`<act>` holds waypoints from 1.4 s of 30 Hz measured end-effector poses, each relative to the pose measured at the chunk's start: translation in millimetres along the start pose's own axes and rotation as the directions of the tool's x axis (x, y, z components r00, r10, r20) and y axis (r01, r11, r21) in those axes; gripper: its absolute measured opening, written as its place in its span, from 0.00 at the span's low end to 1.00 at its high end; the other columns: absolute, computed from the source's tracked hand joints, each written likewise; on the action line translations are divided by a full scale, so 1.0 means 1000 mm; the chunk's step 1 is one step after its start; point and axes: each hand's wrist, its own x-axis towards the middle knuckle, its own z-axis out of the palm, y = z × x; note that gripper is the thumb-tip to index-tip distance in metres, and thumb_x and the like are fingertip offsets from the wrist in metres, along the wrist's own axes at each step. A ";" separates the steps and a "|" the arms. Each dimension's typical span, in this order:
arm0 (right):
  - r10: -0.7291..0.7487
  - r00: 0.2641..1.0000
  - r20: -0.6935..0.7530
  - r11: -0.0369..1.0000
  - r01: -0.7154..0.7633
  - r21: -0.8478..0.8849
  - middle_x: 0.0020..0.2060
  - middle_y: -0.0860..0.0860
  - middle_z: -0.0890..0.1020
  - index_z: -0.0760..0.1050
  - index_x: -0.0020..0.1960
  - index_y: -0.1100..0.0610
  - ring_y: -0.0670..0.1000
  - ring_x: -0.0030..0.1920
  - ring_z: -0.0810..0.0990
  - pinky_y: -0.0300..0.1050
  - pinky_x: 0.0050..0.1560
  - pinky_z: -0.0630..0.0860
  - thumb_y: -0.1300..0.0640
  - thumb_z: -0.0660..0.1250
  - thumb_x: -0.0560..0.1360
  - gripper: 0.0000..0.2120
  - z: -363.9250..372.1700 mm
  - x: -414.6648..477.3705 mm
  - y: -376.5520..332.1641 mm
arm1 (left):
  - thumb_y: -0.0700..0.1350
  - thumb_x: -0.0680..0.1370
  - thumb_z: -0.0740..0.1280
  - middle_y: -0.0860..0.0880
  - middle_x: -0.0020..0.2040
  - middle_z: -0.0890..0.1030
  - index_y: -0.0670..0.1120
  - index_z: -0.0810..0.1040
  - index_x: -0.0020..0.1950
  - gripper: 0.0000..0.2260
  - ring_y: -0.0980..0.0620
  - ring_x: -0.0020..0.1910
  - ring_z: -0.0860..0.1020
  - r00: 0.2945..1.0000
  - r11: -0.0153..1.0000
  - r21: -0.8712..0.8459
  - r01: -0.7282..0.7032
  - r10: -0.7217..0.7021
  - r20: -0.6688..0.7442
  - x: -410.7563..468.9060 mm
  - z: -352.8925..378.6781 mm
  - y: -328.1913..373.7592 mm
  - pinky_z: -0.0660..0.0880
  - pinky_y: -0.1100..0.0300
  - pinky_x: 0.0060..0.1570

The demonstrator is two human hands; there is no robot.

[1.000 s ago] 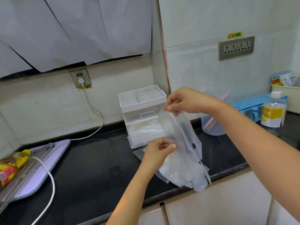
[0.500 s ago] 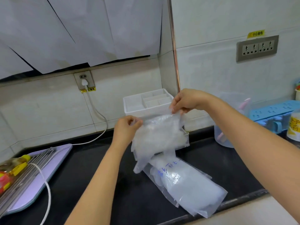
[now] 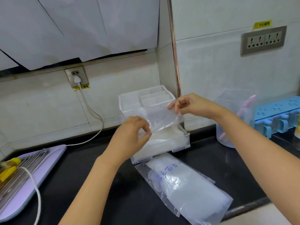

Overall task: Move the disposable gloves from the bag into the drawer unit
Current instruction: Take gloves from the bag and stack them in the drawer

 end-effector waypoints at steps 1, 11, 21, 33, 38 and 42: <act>0.031 0.999 0.017 0.999 -0.030 -0.039 0.53 0.44 0.82 0.78 0.37 0.56 0.44 0.56 0.79 0.38 0.55 0.71 0.72 0.63 0.71 0.13 0.003 0.003 0.005 | 0.44 0.74 0.69 0.54 0.52 0.79 0.50 0.77 0.40 0.04 0.56 0.55 0.74 0.997 0.999 -0.004 0.048 -0.047 0.067 0.002 0.008 -0.003 0.69 0.62 0.56; 0.077 0.974 -0.213 0.946 -0.139 -0.293 0.48 0.55 0.83 0.78 0.32 0.47 0.56 0.46 0.80 0.52 0.51 0.78 0.71 0.57 0.71 0.23 0.026 0.020 0.032 | 0.45 0.75 0.68 0.52 0.52 0.79 0.43 0.79 0.46 0.06 0.52 0.52 0.76 0.812 0.907 -0.041 0.419 -0.354 0.464 0.031 0.046 -0.024 0.72 0.60 0.51; 0.294 0.907 0.303 0.866 -0.118 -0.485 0.68 0.50 0.73 0.74 0.67 0.52 0.50 0.65 0.72 0.42 0.62 0.69 0.67 0.57 0.76 0.23 0.089 0.034 0.004 | 0.57 0.79 0.60 0.54 0.55 0.77 0.51 0.80 0.54 0.15 0.52 0.54 0.74 0.625 0.864 0.043 0.502 -0.397 0.672 0.044 0.053 -0.034 0.67 0.60 0.54; 0.537 0.777 0.327 0.677 -0.166 -0.717 0.76 0.54 0.58 0.53 0.78 0.55 0.55 0.72 0.63 0.45 0.67 0.64 0.53 0.64 0.78 0.33 0.090 0.045 0.006 | 0.44 0.77 0.64 0.47 0.56 0.76 0.44 0.74 0.62 0.14 0.46 0.51 0.73 0.474 0.838 0.510 0.195 -0.536 0.699 0.066 0.060 -0.038 0.71 0.56 0.50; 0.562 0.791 0.243 0.608 -0.196 -0.769 0.72 0.55 0.65 0.59 0.76 0.55 0.57 0.68 0.68 0.48 0.63 0.68 0.49 0.66 0.76 0.32 0.096 0.051 0.013 | 0.44 0.77 0.65 0.46 0.55 0.73 0.42 0.70 0.67 0.19 0.46 0.51 0.73 0.431 0.836 0.508 0.207 -0.544 0.720 0.073 0.063 -0.034 0.72 0.56 0.50; 0.580 0.775 0.251 0.637 -0.239 -0.733 0.73 0.55 0.65 0.59 0.76 0.56 0.57 0.69 0.68 0.49 0.66 0.68 0.47 0.66 0.76 0.33 0.092 0.052 0.014 | 0.39 0.79 0.60 0.43 0.70 0.69 0.43 0.63 0.74 0.23 0.44 0.66 0.70 0.481 0.873 0.398 0.282 -0.488 0.728 0.067 0.058 -0.028 0.71 0.55 0.60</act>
